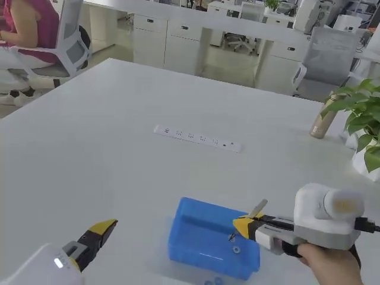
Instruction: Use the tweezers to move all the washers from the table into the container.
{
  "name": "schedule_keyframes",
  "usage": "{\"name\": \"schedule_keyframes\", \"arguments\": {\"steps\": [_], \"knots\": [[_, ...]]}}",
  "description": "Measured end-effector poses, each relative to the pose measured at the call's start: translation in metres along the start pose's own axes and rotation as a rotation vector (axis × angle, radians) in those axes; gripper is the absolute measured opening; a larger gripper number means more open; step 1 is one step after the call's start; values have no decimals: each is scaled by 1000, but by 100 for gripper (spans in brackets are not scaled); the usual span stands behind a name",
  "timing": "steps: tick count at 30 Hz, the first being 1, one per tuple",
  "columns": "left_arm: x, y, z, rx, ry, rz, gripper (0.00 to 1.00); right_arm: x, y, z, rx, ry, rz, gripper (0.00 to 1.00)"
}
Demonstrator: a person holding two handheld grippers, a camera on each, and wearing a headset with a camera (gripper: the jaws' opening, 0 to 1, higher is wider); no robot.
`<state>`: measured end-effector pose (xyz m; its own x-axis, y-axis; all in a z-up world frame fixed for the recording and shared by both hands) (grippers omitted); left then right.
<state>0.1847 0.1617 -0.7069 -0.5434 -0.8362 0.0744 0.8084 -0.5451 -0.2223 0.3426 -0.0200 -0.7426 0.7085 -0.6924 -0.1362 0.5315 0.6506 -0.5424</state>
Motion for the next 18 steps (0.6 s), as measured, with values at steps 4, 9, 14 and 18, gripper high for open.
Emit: {"name": "schedule_keyframes", "arguments": {"steps": [4, 9, 14, 18], "knots": [[0, 0, 0, -2, 0, -2, 93, 6, 12, -5, -37, 13, 6, 3], [1, 1, -1, -9, 6, -3, 93, 7, 24, -15, -87, 7, 12, 3], [0, 0, -1, -10, 4, -1, 93, 5, 28, -18, -107, -15, 23, 3], [0, 1, -1, -11, 4, -3, 93, 6, 29, -19, -117, -33, 25, 3]]}}
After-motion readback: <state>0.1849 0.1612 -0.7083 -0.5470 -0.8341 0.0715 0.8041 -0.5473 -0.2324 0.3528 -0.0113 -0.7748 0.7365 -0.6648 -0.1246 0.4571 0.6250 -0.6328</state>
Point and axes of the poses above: the centre of the closed fingertips' face, and the gripper's own axes: y roughly forward along the fingers, x roughly to its right, z roughly out of its top, the point moved 6 cm from there along -y, roughly backward along the fingers, and after that the axes turned 6 degrees about -z, right-handed, at the moved point
